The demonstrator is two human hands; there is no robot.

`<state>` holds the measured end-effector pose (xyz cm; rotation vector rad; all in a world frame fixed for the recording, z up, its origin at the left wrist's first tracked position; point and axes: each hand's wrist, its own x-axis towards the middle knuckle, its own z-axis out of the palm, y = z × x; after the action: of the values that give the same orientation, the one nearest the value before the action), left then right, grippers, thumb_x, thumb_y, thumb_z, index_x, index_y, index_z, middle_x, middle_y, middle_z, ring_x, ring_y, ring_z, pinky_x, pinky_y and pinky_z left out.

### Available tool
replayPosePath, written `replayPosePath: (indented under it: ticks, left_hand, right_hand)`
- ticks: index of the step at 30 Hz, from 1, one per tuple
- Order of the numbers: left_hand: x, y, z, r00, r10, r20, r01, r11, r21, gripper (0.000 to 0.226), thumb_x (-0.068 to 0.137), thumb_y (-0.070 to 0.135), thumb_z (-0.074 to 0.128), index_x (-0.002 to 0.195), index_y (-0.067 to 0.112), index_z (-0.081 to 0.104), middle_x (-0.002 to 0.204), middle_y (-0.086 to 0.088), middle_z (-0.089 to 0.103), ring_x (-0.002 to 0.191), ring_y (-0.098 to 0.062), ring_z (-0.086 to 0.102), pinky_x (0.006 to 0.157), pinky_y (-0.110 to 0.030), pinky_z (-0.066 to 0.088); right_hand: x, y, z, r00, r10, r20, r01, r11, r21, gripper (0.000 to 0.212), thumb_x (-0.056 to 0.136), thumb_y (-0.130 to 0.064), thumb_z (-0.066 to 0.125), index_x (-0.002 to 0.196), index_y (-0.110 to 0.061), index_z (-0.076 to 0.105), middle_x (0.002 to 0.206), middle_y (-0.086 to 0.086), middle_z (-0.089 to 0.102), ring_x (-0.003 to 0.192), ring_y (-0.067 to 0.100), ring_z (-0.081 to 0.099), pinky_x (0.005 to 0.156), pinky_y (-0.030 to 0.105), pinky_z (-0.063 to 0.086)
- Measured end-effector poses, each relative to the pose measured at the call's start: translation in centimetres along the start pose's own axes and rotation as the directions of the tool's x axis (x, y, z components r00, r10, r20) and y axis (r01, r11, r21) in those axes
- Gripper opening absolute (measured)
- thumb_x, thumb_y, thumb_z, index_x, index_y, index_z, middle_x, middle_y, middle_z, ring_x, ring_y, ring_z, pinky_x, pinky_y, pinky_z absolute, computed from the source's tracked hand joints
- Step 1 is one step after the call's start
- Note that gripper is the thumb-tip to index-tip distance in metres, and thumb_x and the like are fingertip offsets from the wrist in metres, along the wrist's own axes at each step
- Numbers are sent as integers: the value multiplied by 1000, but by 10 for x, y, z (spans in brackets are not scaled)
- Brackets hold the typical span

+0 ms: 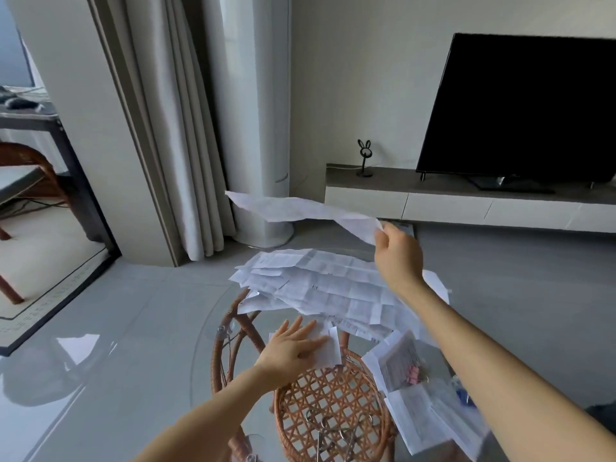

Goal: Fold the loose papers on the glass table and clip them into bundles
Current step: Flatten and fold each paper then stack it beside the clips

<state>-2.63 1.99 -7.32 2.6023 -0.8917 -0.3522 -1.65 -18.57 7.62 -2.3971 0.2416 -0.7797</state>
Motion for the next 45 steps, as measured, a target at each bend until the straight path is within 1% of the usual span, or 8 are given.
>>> replayPosePath:
  ticks: [4,10,18,25,29,33,37,45]
  left_hand:
    - [-2,19,-37,922,-181,-341,35,919,-393,34,93,21,57,126,31,58,151,11,32,144,-9,15,116,-36,16]
    - [-22,31,-134,620,-225,-752,-96,929,-357,24,84,24,71,108,25,67,115,5,65,109,-17,59,94,-30,44]
    - [-91,46,-231,847,-434,-305,-370,-72,-926,14,97,18,50,109,15,54,116,-15,59,104,-28,59,91,-43,47]
    - [-124,27,-221,634,-459,-622,-350,547,-760,80,78,-6,66,141,32,34,132,-4,50,119,-16,51,99,-32,41]
    - [-127,18,-204,591,-47,-805,-80,990,-117,70,68,36,59,136,23,48,137,-2,48,132,-23,35,110,-39,27]
    - [-124,35,-177,762,265,-591,-73,942,329,76,74,73,45,138,33,44,145,4,43,141,-22,27,115,-57,14]
    - [-113,57,-149,785,425,-451,-112,813,572,57,78,46,65,131,28,54,121,6,63,120,-17,54,111,-54,29]
    - [-123,55,-161,997,35,-66,-34,999,13,14,90,29,57,84,22,68,72,15,54,71,-4,52,70,-23,43]
  right_hand:
    - [17,-23,-43,991,124,-56,-105,957,272,41,90,-7,46,59,-17,21,56,-2,22,59,18,22,53,32,14]
    - [31,-61,-90,960,261,97,-262,731,630,22,88,-13,59,92,8,62,79,18,60,77,19,52,71,31,41]
    - [-13,-86,-94,692,143,707,-626,606,491,14,91,-1,52,92,0,67,82,13,70,67,23,68,66,34,55]
    - [-59,-56,-80,573,183,799,-669,668,327,12,89,2,54,87,0,65,83,14,69,72,25,66,74,37,53]
    - [-77,-51,-80,532,178,828,-687,663,299,16,91,5,51,85,-2,65,76,11,70,66,21,67,68,33,54]
    - [-85,-54,-78,596,185,782,-563,790,242,13,87,4,58,76,-1,63,78,13,68,69,24,66,71,36,55]
    - [-97,-65,-78,633,123,764,-370,915,159,19,85,-1,64,67,-8,63,77,12,66,81,27,63,78,35,51]
    - [-108,-44,-90,575,11,818,-140,987,85,38,79,-3,63,52,-13,39,59,1,29,56,12,26,64,30,23]
